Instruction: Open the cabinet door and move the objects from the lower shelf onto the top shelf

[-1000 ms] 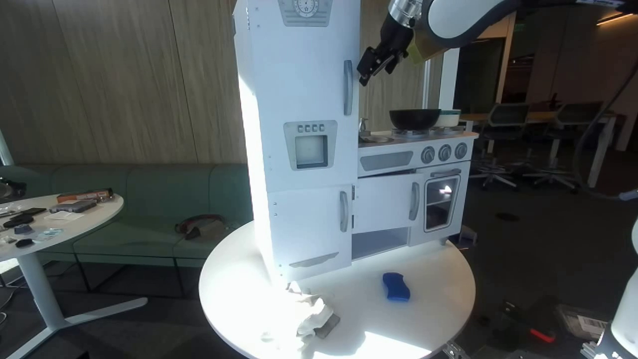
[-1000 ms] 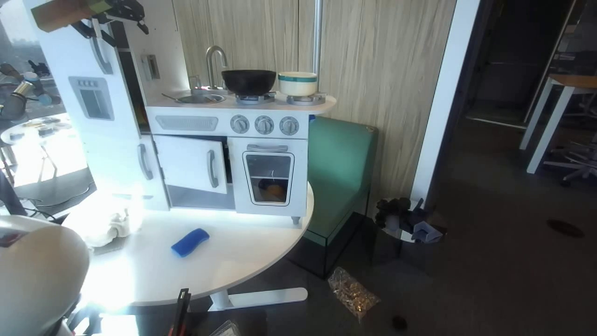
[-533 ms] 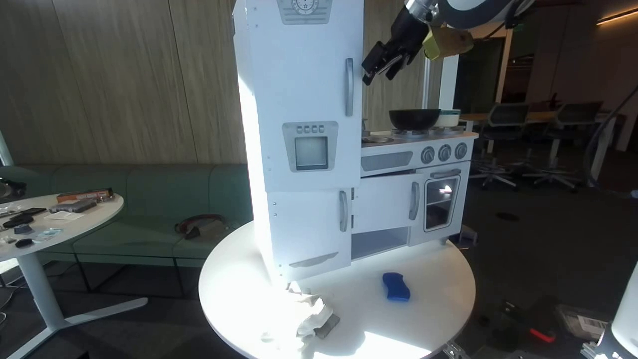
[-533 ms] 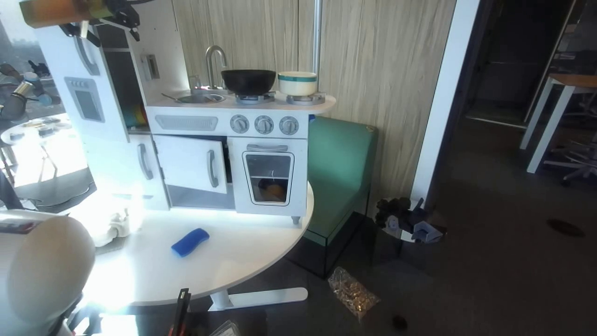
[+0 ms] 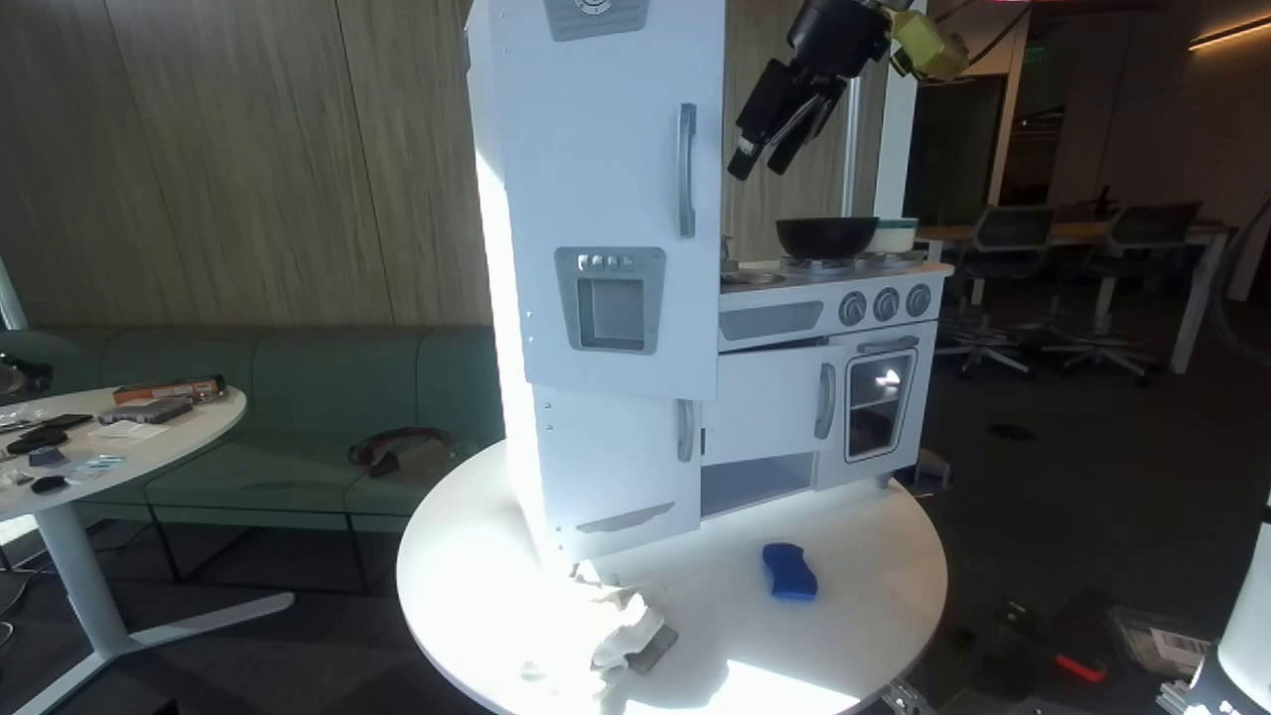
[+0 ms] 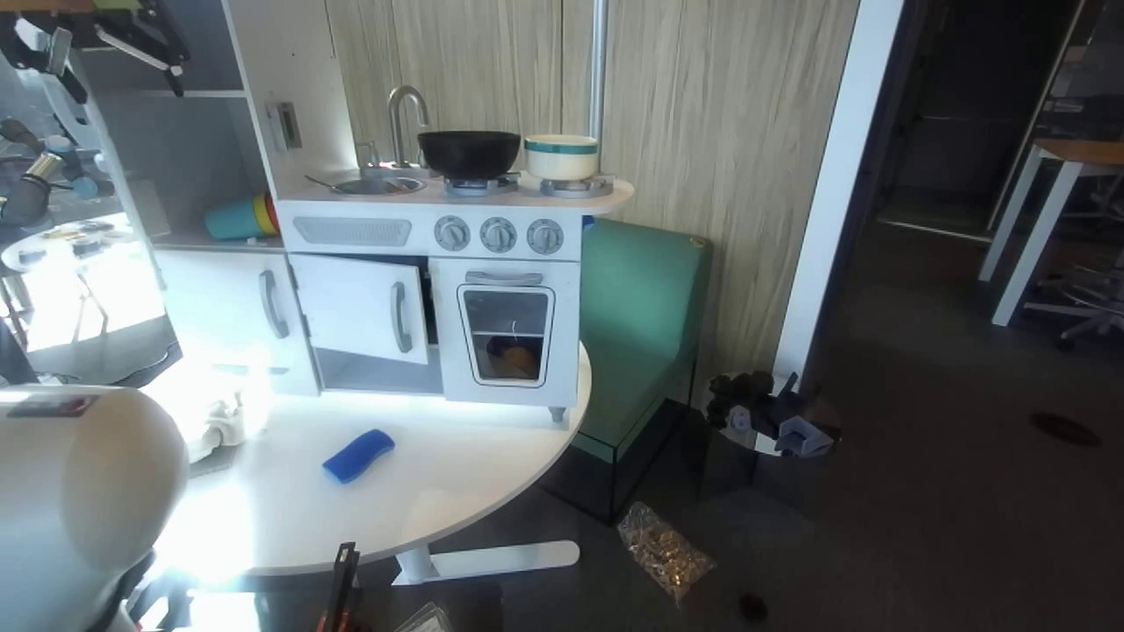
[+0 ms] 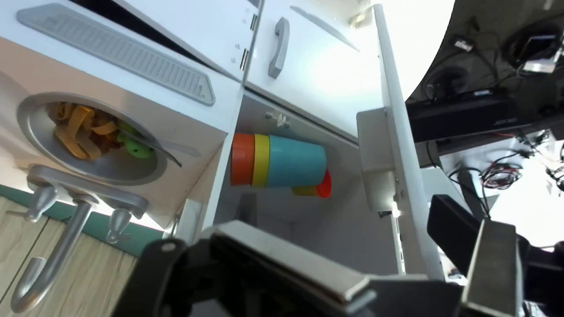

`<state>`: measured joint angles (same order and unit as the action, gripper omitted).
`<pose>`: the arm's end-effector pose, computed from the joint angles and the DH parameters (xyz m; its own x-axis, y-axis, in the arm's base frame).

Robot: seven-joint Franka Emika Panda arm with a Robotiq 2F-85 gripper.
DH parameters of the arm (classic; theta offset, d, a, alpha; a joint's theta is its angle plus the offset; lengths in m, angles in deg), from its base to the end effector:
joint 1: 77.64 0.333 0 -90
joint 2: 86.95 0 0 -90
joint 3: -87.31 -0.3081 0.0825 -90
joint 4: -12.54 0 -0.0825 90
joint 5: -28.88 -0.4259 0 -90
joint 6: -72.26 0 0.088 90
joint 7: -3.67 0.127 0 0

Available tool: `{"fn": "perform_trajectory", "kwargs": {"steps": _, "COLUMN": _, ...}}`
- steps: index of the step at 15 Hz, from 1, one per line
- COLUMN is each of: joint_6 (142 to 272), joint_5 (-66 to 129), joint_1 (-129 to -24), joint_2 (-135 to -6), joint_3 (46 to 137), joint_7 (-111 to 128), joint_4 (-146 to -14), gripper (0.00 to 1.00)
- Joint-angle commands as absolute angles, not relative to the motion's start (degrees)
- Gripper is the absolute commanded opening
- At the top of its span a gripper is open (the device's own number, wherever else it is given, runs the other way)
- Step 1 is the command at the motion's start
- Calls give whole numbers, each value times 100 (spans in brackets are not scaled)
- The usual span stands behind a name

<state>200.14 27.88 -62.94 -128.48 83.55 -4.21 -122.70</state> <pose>0.4083 0.1427 0.6167 0.7369 0.3905 0.5517 0.4046 -0.9087 0.1027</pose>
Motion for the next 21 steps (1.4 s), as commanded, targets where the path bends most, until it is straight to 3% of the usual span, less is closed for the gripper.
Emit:
{"fn": "perform_trajectory", "kwargs": {"steps": 1, "joint_6": 18398, "joint_5": 2826, "joint_1": -6344, "joint_2": -12949, "joint_3": 7993, "joint_7": -333, "joint_4": -11794, "gripper": 100}}
{"fn": "perform_trajectory", "kwargs": {"steps": 5, "joint_6": 17689, "joint_5": 3053, "joint_1": -6403, "joint_2": -12895, "joint_3": 7771, "joint_7": -428, "joint_4": -11345, "gripper": 100}}
{"fn": "perform_trajectory", "kwargs": {"steps": 14, "joint_6": 20354, "joint_5": 3474, "joint_1": -6235, "joint_2": -11729, "joint_3": 7537, "joint_7": -815, "joint_4": -11484, "gripper": 100}}
{"fn": "perform_trajectory", "kwargs": {"steps": 21, "joint_6": 21213, "joint_5": 3092, "joint_1": -5716, "joint_2": -11117, "joint_3": 7365, "joint_7": -888, "joint_4": -11323, "gripper": 100}}
